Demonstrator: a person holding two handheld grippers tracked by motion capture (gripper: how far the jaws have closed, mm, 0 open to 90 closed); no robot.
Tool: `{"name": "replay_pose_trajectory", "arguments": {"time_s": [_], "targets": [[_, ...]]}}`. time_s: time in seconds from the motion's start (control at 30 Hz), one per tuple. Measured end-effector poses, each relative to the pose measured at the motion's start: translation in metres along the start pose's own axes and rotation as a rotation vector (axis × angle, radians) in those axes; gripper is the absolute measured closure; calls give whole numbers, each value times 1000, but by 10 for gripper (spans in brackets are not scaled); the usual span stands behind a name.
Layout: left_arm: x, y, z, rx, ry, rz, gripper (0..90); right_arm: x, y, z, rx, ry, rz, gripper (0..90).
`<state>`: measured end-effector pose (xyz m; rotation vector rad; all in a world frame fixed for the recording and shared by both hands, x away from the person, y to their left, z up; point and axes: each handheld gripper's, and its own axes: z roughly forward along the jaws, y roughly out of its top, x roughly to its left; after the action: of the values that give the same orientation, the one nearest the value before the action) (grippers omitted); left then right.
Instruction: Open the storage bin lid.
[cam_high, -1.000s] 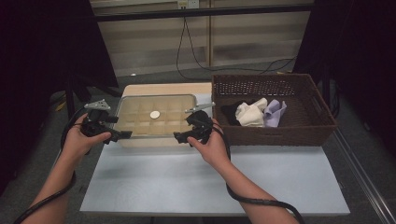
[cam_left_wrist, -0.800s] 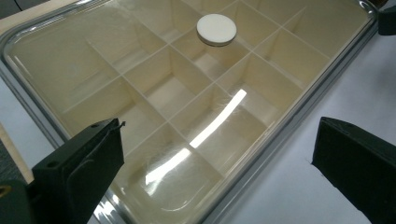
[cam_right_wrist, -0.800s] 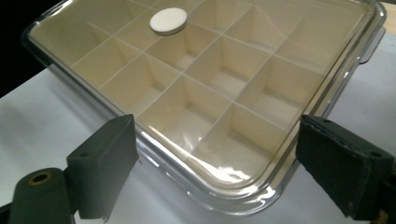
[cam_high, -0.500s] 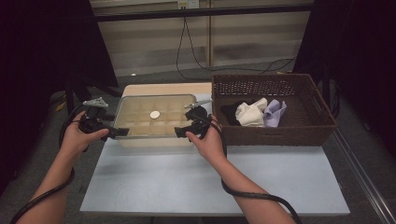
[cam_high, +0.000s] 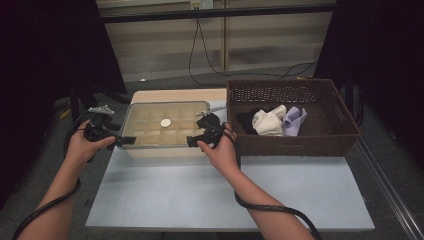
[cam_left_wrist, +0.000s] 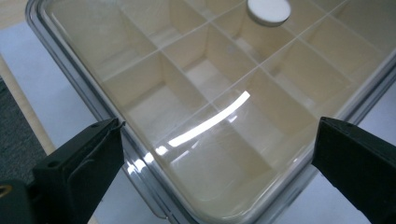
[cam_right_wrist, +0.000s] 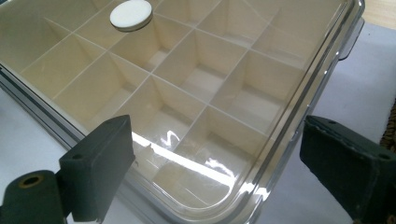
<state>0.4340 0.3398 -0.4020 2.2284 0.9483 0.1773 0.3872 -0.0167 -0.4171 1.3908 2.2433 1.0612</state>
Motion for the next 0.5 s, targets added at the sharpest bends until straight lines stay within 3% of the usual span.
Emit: {"name": "replay_pose_trajectory", "arguments": {"time_s": [0.1, 0.37, 0.5], "targets": [[1, -1, 2, -31, 0, -7, 16, 0, 1, 1, -3, 2, 10, 93], [3, 4, 4, -12, 19, -17, 21, 0, 0, 1, 2, 11, 13, 91], [7, 1, 2, -22, 37, -49, 21, 1, 0, 2, -2, 8, 11, 89]]}}
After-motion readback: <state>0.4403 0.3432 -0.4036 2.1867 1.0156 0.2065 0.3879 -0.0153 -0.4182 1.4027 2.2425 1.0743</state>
